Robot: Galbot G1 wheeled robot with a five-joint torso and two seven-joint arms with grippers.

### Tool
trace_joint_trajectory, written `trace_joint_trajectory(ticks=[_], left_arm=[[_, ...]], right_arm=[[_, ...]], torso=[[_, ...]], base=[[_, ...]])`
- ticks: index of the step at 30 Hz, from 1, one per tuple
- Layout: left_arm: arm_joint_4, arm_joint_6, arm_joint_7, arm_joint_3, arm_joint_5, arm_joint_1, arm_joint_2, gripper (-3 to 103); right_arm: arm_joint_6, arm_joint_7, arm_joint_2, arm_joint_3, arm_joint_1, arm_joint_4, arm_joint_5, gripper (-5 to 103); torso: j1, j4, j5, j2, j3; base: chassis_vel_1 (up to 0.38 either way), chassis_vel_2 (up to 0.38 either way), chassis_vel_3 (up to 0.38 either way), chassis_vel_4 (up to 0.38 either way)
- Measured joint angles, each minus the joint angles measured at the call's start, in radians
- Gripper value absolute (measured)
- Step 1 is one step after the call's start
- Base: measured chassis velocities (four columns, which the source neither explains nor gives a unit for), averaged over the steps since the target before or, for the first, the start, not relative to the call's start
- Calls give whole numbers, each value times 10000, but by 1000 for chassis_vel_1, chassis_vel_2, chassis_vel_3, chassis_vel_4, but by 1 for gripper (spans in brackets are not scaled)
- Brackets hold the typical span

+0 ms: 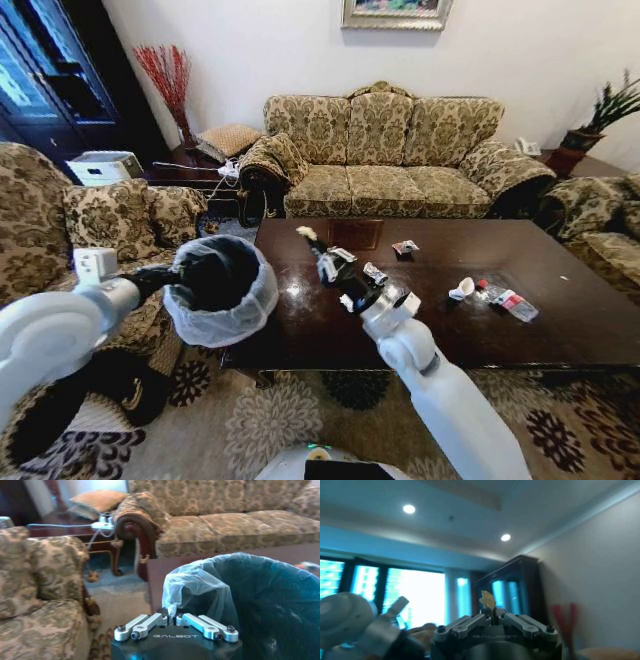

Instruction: Move to the front of the table and place the trash on the table into the trash bin.

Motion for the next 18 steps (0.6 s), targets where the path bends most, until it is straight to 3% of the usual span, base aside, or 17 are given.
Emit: trace_joint_trajectory(ticks=[4, 6, 16, 18], left_arm=[[-334, 30, -4, 227, 64, 9, -170, 3], [-371, 33, -8, 258, 103, 19, -239, 3], [-540, 33, 69, 299, 326, 72, -550, 3], [-539, 33, 70, 305, 329, 72, -554, 3]], right_arm=[[-347, 1, -63, -750, 297, 1, -275, -3], [-442, -2, -77, -879, 310, 1, -367, 2], [-624, -128, -172, -1016, -38, 55, -710, 46], [-550, -128, -181, -964, -77, 95, -691, 46]], torso=[[0, 0, -2, 0, 0], [1, 0, 0, -1, 1], [0, 0, 0, 0, 1], [1, 0, 0, 0, 1]], base=[[0, 0, 0, 0], [0, 0, 0, 0], [0, 0, 0, 0], [0, 0, 0, 0]])
